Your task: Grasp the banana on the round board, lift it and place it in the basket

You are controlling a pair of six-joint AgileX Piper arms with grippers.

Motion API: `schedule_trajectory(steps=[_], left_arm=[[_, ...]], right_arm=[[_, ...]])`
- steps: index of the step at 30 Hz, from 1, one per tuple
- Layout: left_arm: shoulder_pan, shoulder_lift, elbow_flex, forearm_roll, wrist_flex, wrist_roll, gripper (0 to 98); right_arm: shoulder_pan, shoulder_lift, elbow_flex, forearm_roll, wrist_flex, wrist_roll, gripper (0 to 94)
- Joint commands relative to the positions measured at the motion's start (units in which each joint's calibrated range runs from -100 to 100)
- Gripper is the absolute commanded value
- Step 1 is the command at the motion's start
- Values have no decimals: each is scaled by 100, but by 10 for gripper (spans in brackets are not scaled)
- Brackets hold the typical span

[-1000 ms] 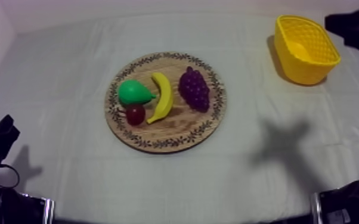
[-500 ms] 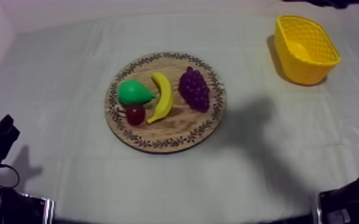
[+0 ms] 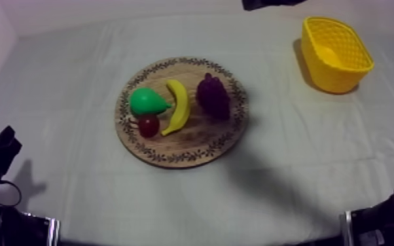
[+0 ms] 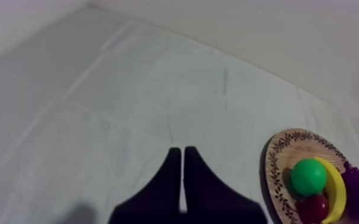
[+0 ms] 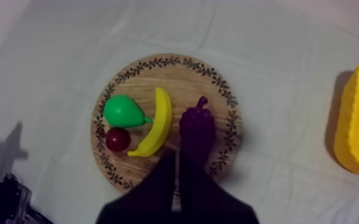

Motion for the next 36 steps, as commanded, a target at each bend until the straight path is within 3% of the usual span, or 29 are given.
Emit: schedule_trajectory(steps=[1,18,25,29,34,36], left_arm=[[-1,-5,-1,-3,0,2,1],[-1,-5,-1,-3,0,2,1],[-1,-5,-1,-3,0,2,1],[-1,-5,-1,-3,0,2,1],[-1,-5,-1,-3,0,2,1],[-1,-5,-1,-3,0,2,1]], right_arm=[[-33,308,-133,16,112,-50,4],[-404,1153,-1369,-404,1461,-242,4],[-400,1229,-1489,-525,1605,-240,30],[-404,1236,-1433,-528,1577,-253,177],[-419,1238,-1421,-587,1529,-231,466],[-424,1242,-1414,-601,1483,-225,538]])
